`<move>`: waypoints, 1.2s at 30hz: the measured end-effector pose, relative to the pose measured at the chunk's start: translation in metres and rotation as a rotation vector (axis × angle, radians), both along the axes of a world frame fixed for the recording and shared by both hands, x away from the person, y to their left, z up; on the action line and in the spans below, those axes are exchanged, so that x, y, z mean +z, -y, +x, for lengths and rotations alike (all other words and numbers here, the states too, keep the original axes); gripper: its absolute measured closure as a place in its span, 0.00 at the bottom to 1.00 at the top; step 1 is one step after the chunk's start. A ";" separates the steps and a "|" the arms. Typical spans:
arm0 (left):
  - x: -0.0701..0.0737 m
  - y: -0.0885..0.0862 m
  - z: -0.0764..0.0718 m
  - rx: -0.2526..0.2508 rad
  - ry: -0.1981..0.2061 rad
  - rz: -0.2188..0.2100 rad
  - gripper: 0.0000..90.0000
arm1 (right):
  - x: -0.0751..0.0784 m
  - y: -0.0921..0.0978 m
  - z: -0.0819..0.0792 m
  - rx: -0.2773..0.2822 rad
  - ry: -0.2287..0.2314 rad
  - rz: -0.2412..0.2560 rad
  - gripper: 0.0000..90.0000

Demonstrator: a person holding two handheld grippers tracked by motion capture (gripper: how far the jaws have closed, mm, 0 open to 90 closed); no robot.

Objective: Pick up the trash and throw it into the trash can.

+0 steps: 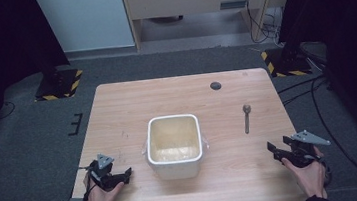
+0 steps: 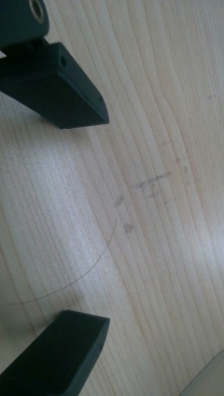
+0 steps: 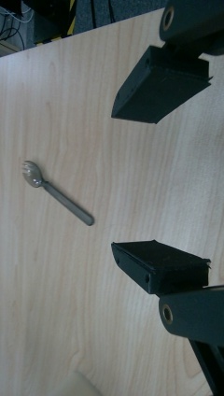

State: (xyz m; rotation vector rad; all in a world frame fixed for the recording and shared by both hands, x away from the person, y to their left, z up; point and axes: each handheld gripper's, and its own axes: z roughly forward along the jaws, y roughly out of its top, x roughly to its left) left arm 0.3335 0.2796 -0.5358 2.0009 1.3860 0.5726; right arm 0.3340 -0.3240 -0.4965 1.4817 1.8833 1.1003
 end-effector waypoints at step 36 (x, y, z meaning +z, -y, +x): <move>0.000 0.001 0.001 0.007 0.000 0.000 0.03 | 0.064 -0.041 0.052 0.001 0.143 0.034 0.27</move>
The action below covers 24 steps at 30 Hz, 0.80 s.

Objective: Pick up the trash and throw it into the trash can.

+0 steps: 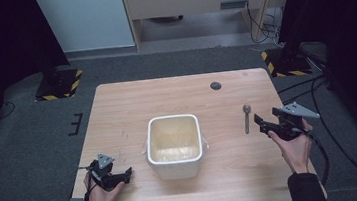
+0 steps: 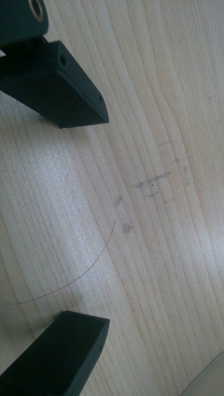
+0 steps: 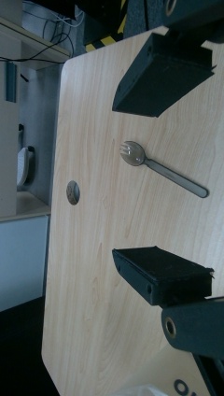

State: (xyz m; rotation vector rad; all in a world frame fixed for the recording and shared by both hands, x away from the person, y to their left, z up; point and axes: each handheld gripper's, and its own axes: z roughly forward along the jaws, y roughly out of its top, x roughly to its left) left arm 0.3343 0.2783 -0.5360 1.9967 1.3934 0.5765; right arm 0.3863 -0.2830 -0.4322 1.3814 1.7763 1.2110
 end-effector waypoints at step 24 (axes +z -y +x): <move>0.000 0.000 0.001 -0.002 -0.001 0.001 0.03 | -0.049 -0.026 0.052 -0.082 -0.099 -0.087 0.39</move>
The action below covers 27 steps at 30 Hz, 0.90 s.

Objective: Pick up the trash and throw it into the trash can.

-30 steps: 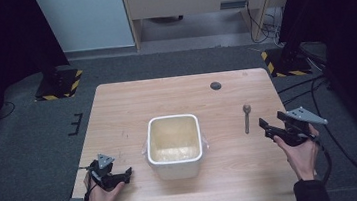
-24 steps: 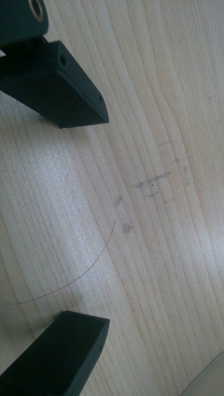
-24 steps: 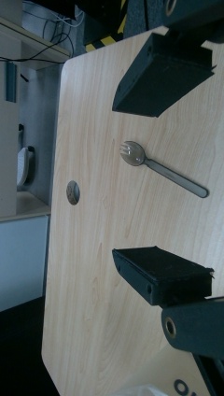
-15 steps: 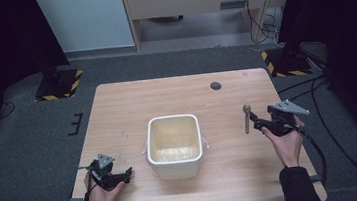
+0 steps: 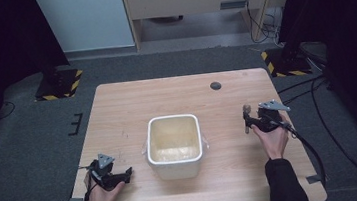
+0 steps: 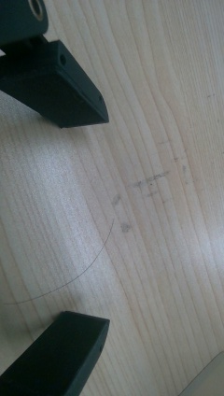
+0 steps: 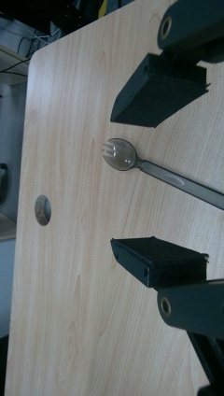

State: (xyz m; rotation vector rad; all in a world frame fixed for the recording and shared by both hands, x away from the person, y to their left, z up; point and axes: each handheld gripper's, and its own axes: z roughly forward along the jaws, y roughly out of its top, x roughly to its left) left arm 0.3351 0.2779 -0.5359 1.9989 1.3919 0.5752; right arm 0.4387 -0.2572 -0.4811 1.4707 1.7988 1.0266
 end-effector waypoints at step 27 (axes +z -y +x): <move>0.000 0.000 0.001 -0.005 0.000 0.000 0.03 | -0.054 -0.006 0.050 -0.077 -0.159 -0.041 0.51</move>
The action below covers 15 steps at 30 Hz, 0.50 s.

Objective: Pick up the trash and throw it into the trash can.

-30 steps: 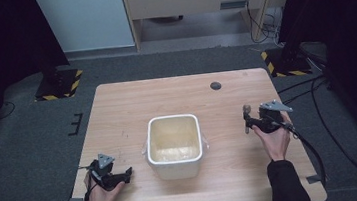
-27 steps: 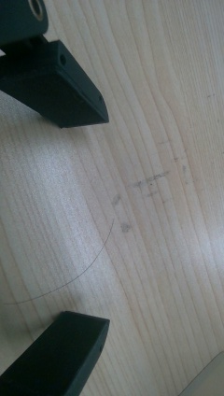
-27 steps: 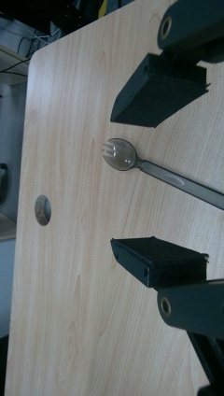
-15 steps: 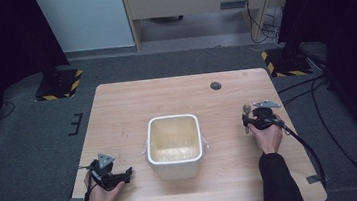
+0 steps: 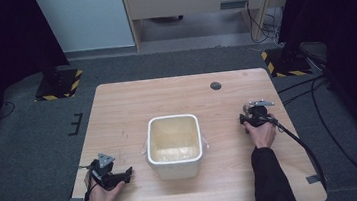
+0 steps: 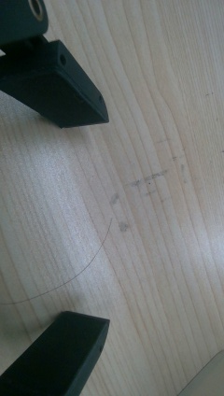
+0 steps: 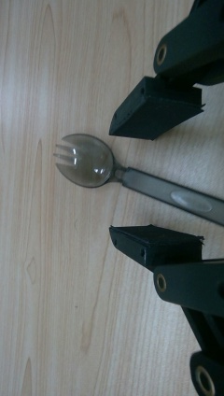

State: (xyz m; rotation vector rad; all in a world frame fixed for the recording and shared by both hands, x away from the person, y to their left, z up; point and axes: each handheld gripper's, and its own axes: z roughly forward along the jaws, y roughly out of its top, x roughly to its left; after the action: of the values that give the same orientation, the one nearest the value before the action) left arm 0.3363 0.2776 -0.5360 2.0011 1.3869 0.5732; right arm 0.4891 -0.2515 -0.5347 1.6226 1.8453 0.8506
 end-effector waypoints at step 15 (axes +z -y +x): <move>0.000 0.000 0.000 0.000 0.000 0.000 0.03 | -0.003 -0.006 -0.005 0.017 0.029 -0.013 0.88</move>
State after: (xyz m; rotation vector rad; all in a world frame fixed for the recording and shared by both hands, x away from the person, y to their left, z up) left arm 0.3364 0.2775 -0.5360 2.0010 1.3866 0.5727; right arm 0.4845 -0.2452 -0.5374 1.5807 1.8431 0.8637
